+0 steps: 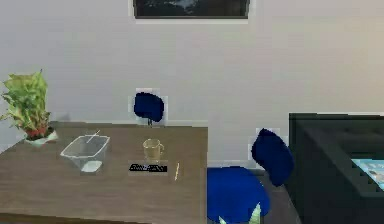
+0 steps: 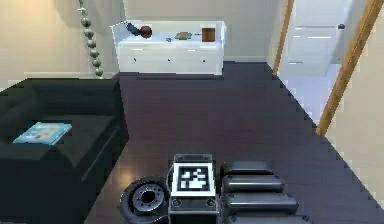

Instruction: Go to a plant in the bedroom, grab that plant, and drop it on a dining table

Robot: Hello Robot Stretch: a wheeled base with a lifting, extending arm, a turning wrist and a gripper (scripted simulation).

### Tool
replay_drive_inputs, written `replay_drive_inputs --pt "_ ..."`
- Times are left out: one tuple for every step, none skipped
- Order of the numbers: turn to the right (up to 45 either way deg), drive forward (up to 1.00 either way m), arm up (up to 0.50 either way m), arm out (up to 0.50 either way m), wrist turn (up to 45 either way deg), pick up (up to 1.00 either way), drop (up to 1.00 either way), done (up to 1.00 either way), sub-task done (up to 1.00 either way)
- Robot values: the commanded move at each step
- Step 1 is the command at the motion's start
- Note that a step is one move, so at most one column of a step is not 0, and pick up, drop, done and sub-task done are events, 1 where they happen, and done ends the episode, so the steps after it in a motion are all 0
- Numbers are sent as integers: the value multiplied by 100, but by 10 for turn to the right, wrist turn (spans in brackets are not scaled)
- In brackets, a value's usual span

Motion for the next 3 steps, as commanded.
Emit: replay_drive_inputs --pt "-450 0 0 0 0 0 0 0 0" --pt "-180 0 0 0 0 0 0 0 0" --pt "450 0 0 0 0 0 0 0 0"
